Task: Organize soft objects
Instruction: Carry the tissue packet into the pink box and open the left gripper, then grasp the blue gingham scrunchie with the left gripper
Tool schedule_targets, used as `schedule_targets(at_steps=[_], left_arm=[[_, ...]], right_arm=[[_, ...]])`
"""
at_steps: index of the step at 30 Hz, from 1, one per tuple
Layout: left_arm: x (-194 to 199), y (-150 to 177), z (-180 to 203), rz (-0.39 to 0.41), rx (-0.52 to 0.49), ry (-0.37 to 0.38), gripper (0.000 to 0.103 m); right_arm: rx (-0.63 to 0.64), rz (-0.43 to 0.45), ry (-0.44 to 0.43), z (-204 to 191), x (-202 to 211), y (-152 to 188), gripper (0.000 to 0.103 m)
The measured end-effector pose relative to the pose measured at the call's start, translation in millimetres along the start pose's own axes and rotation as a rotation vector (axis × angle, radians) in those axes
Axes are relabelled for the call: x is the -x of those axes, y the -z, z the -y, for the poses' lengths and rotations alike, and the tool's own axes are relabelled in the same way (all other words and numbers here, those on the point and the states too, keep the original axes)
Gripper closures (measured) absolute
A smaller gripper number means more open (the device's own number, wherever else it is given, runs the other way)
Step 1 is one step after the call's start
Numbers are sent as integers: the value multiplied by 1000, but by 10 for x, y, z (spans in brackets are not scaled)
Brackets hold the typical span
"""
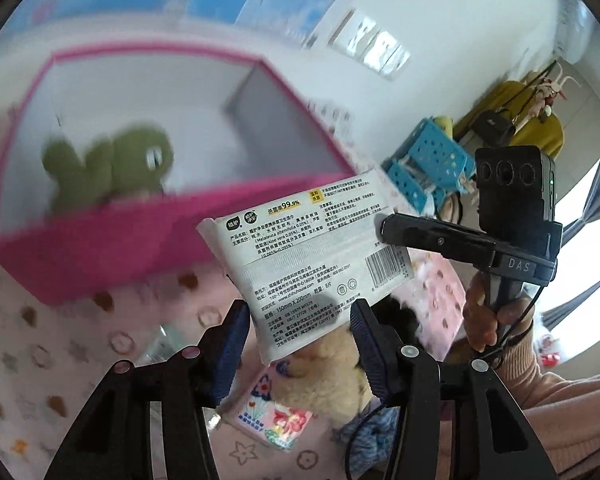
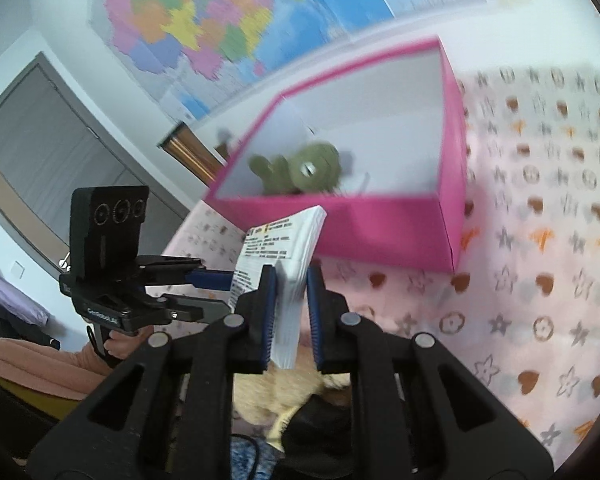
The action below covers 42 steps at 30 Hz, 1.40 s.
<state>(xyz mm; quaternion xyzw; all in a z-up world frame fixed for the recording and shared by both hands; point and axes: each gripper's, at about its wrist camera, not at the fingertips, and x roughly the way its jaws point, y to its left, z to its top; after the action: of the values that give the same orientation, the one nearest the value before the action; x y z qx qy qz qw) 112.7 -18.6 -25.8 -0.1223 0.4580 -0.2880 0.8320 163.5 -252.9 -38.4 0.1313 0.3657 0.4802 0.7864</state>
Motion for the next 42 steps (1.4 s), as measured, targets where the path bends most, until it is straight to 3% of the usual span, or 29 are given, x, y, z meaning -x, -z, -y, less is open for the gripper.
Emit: schedule_targets(at_steps=[8,12,18,19,22,27,34,36,42], left_arm=[[248,-480,185,82,-95,-106,51],[63,-765,147,57,-91,-165,51],[-163,-927,-14,1,-76,-221,52],[-218,-957,-57,-12,-71,-223,58],[-322,-1011,-90,-47,-70,-197,58],[-423,-1046,-148,-55,-51,-230,58],[-201,-865,-148,27,-62,-230,55],[-128,-830,-104,59,-76,-230,54],[227,-533,107,142,-129,-208,52]], right_arm=[[43,79,8,-79,143,-460,84],[30,88,43,41,83,-695,83],[-28,64,62,340,-102,-902,83],[-34,57,76,371,-141,-919,83],[-35,18,135,435,-297,-950,84],[-4,-4,248,450,-427,-963,83],[17,25,197,332,-235,-866,76],[29,36,174,255,-158,-835,67],[80,73,43,-108,138,-695,64]])
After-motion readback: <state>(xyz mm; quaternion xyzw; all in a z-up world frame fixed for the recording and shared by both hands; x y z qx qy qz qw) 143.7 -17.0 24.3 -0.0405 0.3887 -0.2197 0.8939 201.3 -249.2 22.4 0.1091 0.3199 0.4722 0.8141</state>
